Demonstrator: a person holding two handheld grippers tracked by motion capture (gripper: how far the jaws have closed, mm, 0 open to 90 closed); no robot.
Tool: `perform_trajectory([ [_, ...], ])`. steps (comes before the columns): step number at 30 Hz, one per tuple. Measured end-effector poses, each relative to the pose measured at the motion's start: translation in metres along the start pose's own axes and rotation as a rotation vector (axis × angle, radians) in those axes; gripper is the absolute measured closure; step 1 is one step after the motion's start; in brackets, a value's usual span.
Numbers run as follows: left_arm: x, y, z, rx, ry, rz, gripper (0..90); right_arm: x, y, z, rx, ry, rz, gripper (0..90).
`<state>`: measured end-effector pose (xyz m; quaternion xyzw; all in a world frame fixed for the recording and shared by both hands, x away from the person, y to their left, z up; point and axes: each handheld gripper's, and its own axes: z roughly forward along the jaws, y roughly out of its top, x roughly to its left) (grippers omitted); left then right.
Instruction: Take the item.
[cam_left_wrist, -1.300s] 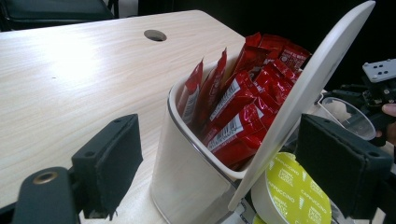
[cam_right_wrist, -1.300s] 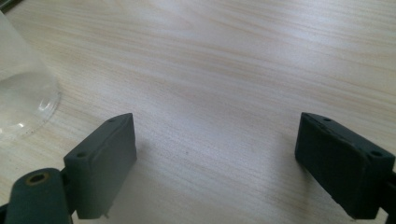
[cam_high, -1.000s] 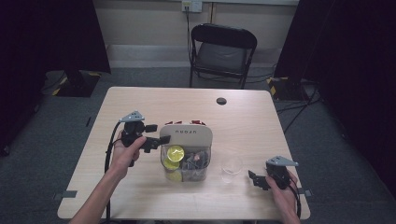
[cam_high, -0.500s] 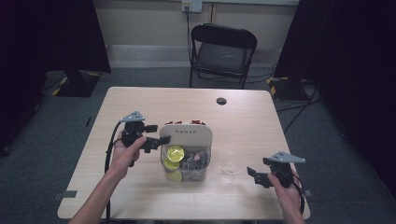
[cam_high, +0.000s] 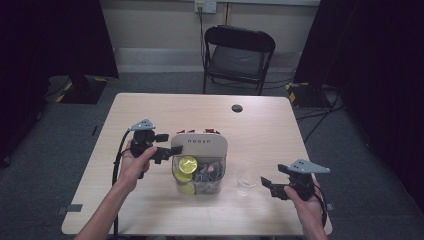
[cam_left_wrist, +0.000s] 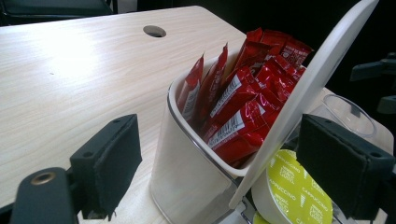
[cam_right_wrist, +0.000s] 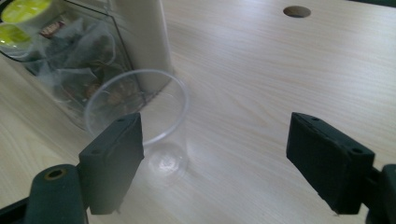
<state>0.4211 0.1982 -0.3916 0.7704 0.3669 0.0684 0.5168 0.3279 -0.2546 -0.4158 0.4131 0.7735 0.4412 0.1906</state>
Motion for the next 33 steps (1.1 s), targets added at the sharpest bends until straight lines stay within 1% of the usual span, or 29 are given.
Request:
perform_trajectory([
  [1, 0.000, 0.000, 0.000, 0.000, 0.000, 0.000, 13.7, 0.004, 0.006, -0.001, -0.008, 0.021, -0.014, 18.9],
  [2, 0.000, 0.000, 0.000, 0.000, 0.000, 0.000, 13.8, 0.004, 0.006, -0.001, -0.008, 0.021, -0.014, 18.9],
  [3, 0.000, 0.000, 0.000, 0.001, -0.003, 0.000, 14.1, 0.009, 0.013, -0.002, -0.018, 0.032, -0.032, 19.1],
  [5, 0.000, 0.000, 0.000, 0.002, -0.003, -0.001, 14.3, 0.014, 0.020, -0.003, -0.036, 0.047, -0.051, 19.4],
  [6, 0.000, 0.000, 0.000, 0.002, -0.003, -0.001, 14.2, 0.014, 0.020, -0.003, -0.036, 0.047, -0.051, 19.4],
  [7, 0.000, 0.000, 0.000, 0.002, -0.004, -0.002, 14.3, 0.018, 0.027, -0.003, -0.046, 0.060, -0.065, 20.0],
  [8, 0.000, 0.000, 0.000, 0.002, -0.004, -0.002, 14.2, 0.018, 0.027, -0.003, -0.046, 0.060, -0.065, 20.0],
  [10, 0.000, 0.000, 0.000, 0.002, -0.004, -0.002, 14.2, 0.023, 0.033, 0.000, -0.052, 0.077, -0.074, 20.6],
  [11, 0.000, 0.000, 0.000, 0.002, -0.002, -0.002, 14.2, 0.027, 0.037, 0.003, -0.048, 0.096, -0.075, 21.6],
  [12, 0.000, 0.000, 0.000, 0.002, -0.002, -0.002, 14.2, 0.027, 0.037, 0.003, -0.048, 0.096, -0.075, 21.6],
  [13, 0.000, 0.000, -0.001, 0.002, -0.001, -0.003, 14.2, 0.031, 0.041, 0.007, -0.043, 0.112, -0.079, 22.6],
  [14, 0.000, 0.000, -0.001, 0.002, -0.001, -0.003, 14.2, 0.031, 0.041, 0.007, -0.043, 0.112, -0.079, 22.6],
  [16, 0.000, 0.000, -0.001, 0.002, -0.001, -0.003, 14.2, 0.034, 0.043, 0.011, -0.042, 0.130, -0.075, 23.6],
  [17, 0.000, 0.000, -0.001, 0.001, 0.000, -0.003, 14.2, 0.037, 0.045, 0.014, -0.042, 0.147, -0.074, 24.0],
  [18, 0.000, 0.000, -0.001, 0.001, 0.000, -0.003, 14.2, 0.037, 0.045, 0.014, -0.042, 0.147, -0.074, 24.0],
  [19, 0.000, 0.000, -0.001, 0.003, 0.004, -0.001, 14.2, 0.040, 0.048, 0.016, -0.048, 0.160, -0.071, 24.8],
  [20, 0.000, 0.000, -0.001, 0.003, 0.004, -0.001, 14.2, 0.040, 0.048, 0.016, -0.048, 0.160, -0.071, 24.8],
  [21, 0.001, 0.000, -0.002, 0.007, 0.006, -0.001, 14.2, 0.042, 0.051, 0.018, -0.054, 0.176, -0.072, 25.1],
  [22, 0.001, 0.000, -0.002, 0.007, 0.006, -0.001, 14.2, 0.042, 0.051, 0.018, -0.054, 0.176, -0.072, 25.1],
  [23, 0.000, 0.000, -0.002, 0.005, 0.005, -0.002, 14.2, 0.045, 0.055, 0.021, -0.054, 0.195, -0.070, 25.5],
  [24, 0.000, 0.000, -0.002, 0.005, 0.005, -0.002, 14.2, 0.045, 0.055, 0.021, -0.054, 0.195, -0.070, 25.5],
  [25, 0.000, 0.000, -0.002, 0.005, 0.006, -0.002, 14.2, 0.047, 0.057, 0.023, -0.057, 0.206, -0.072, 26.3],
  [26, 0.000, 0.000, -0.002, 0.005, 0.006, -0.002, 14.2, 0.049, 0.059, 0.025, -0.058, 0.216, -0.069, 27.1],
  [27, 0.001, 0.000, -0.002, 0.004, 0.004, -0.002, 14.2, 0.054, 0.064, 0.030, -0.062, 0.237, -0.075, 28.2],
  [28, 0.001, 0.000, -0.002, 0.004, 0.004, -0.002, 14.2, 0.054, 0.064, 0.030, -0.062, 0.237, -0.075, 28.2],
  [29, 0.001, 0.000, -0.002, 0.006, 0.003, -0.003, 14.2, 0.059, 0.069, 0.035, -0.067, 0.257, -0.081, 30.1],
  [30, 0.001, 0.000, -0.002, 0.006, 0.003, -0.003, 14.2, 0.059, 0.069, 0.035, -0.067, 0.257, -0.081, 30.1],
  [31, 0.001, 0.000, -0.002, 0.002, 0.000, -0.004, 14.2, 0.064, 0.073, 0.040, -0.074, 0.273, -0.089, 32.4],
  [33, 0.001, 0.000, -0.002, 0.003, -0.001, -0.004, 14.2, 0.067, 0.075, 0.043, -0.074, 0.279, -0.092, 33.5],
])
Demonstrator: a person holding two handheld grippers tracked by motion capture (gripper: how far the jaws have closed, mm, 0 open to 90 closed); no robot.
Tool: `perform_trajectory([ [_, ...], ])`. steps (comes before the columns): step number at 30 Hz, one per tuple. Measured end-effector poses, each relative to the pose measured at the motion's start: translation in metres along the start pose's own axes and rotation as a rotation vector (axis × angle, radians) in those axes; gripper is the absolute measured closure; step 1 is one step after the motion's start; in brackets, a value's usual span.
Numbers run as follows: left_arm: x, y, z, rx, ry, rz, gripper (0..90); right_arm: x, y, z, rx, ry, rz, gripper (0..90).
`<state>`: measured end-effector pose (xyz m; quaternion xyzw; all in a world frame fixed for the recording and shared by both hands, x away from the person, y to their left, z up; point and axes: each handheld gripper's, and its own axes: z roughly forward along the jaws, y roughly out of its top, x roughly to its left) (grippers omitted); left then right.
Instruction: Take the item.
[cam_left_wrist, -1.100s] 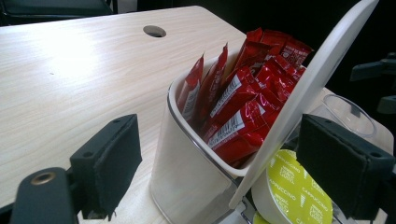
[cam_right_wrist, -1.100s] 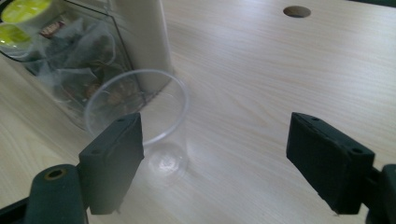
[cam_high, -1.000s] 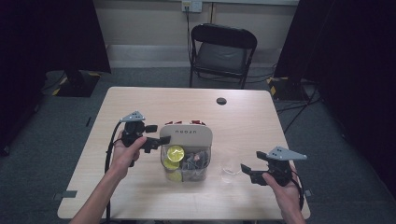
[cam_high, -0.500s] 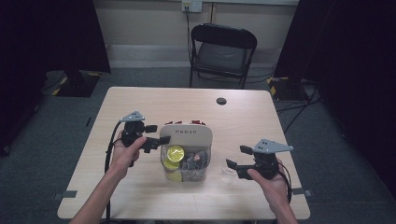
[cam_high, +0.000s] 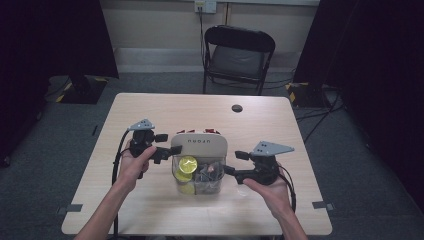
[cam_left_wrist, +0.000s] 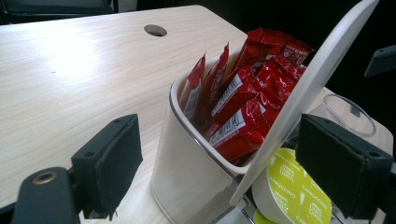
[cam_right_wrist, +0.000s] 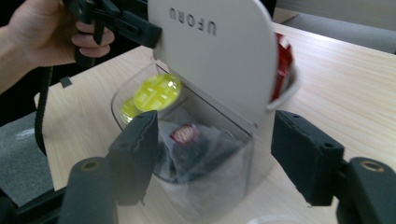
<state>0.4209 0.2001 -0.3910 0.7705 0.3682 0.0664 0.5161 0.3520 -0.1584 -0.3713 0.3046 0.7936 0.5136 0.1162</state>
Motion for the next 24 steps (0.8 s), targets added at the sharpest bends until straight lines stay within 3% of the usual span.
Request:
perform_trajectory([
  [5, 0.000, 0.000, 0.000, -0.002, 0.001, -0.002, 14.2, 0.004, 0.006, 0.014, 0.007, 0.047, -0.006, 39.2],
  [11, 0.000, -0.001, 0.001, -0.002, -0.002, -0.007, 13.6, 0.006, 0.008, 0.032, 0.038, 0.098, -0.018, 52.5],
  [18, 0.000, -0.001, 0.002, 0.008, 0.004, 0.005, 13.9, 0.001, 0.000, 0.053, 0.084, 0.127, -0.004, 55.5],
  [24, -0.001, -0.002, 0.004, 0.016, 0.004, 0.015, 14.1, -0.001, -0.006, 0.058, 0.114, 0.128, -0.001, 56.8],
])
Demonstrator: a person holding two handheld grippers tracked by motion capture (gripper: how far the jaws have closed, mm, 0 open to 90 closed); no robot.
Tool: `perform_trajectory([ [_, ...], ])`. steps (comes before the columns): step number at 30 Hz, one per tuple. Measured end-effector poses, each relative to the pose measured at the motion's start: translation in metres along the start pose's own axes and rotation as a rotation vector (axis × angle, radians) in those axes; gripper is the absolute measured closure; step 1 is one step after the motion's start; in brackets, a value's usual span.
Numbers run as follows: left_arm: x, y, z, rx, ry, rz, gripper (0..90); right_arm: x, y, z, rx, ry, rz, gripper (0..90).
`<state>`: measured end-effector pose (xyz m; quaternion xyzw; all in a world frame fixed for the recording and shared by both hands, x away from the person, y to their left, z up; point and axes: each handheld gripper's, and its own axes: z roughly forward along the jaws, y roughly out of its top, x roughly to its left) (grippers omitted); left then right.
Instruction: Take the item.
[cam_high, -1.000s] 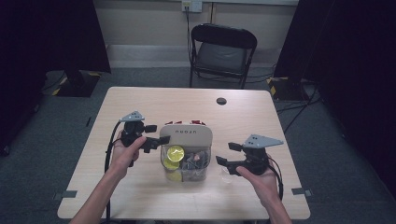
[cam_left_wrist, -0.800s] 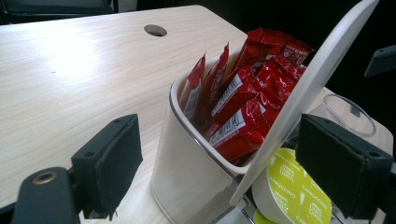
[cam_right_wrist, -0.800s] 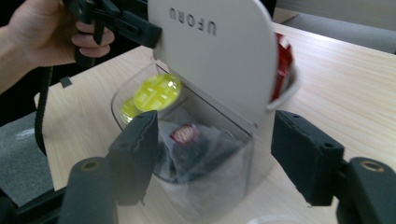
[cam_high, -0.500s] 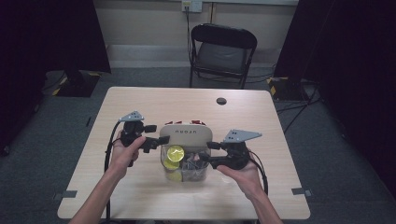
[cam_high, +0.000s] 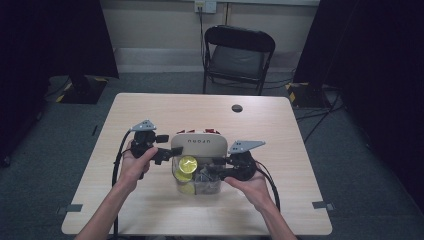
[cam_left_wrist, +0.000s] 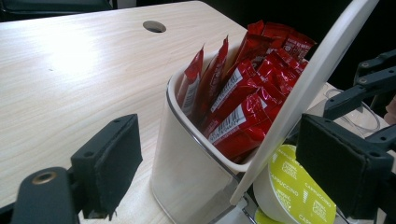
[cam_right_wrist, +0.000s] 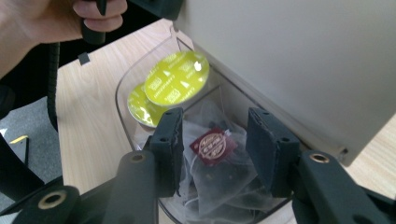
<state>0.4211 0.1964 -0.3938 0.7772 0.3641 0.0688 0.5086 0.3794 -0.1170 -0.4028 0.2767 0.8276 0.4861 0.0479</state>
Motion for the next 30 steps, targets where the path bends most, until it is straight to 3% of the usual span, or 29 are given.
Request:
perform_trajectory([
  [13, -0.001, 0.000, 0.000, 0.004, 0.001, 0.000, 14.4, 0.000, -0.006, 0.009, 0.041, 0.004, -0.012, 59.0],
  [30, 0.000, 0.000, -0.001, 0.004, 0.004, -0.003, 14.7, 0.002, -0.005, 0.012, 0.075, 0.016, -0.024, 81.9],
])
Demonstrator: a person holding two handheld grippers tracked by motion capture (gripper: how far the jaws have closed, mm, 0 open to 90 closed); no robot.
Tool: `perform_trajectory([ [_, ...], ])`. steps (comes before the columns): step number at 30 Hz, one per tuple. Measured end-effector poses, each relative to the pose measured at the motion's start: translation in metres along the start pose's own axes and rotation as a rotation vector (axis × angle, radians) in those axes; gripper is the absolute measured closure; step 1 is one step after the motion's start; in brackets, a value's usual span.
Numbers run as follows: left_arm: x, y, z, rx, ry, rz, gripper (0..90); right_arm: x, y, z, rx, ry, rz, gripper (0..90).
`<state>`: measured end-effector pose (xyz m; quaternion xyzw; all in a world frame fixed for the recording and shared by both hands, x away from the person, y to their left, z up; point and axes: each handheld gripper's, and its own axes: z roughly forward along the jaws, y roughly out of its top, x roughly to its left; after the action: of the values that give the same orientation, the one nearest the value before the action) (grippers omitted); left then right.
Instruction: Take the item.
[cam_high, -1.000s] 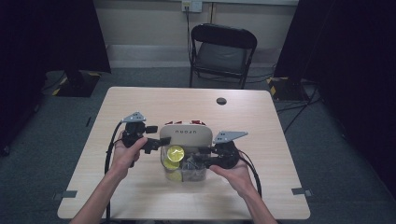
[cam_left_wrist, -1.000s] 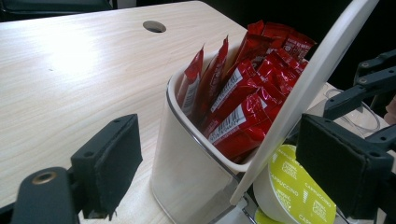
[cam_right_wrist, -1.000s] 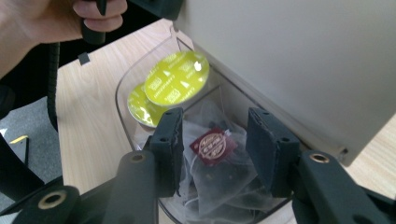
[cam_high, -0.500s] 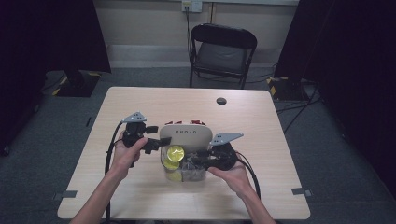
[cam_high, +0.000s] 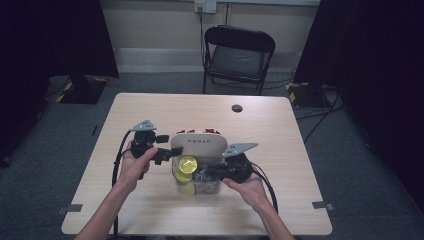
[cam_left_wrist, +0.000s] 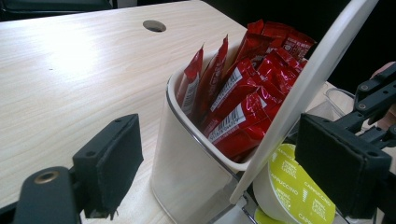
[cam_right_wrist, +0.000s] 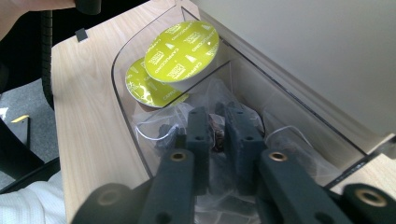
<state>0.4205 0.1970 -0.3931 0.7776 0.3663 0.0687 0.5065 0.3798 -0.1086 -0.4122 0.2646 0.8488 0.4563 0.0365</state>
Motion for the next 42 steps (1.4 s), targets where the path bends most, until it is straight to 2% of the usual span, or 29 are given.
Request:
perform_trajectory([
  [8, 0.000, 0.000, -0.001, -0.008, -0.004, -0.006, 14.8, -0.002, 0.000, -0.002, -0.008, -0.002, 0.026, 84.3],
  [14, 0.001, 0.000, -0.003, -0.013, -0.002, -0.009, 14.8, -0.001, 0.001, -0.003, -0.015, -0.001, 0.026, 84.4],
  [20, 0.001, 0.000, -0.003, -0.013, -0.004, -0.009, 14.8, -0.001, 0.002, -0.007, -0.042, -0.004, 0.036, 84.4],
  [29, 0.002, 0.000, -0.002, -0.013, -0.006, -0.014, 14.8, 0.000, 0.006, -0.014, -0.077, -0.004, 0.031, 84.5],
  [42, 0.002, -0.002, -0.001, -0.008, -0.009, -0.011, 14.8, 0.002, 0.008, -0.019, -0.094, -0.003, 0.028, 84.5],
])
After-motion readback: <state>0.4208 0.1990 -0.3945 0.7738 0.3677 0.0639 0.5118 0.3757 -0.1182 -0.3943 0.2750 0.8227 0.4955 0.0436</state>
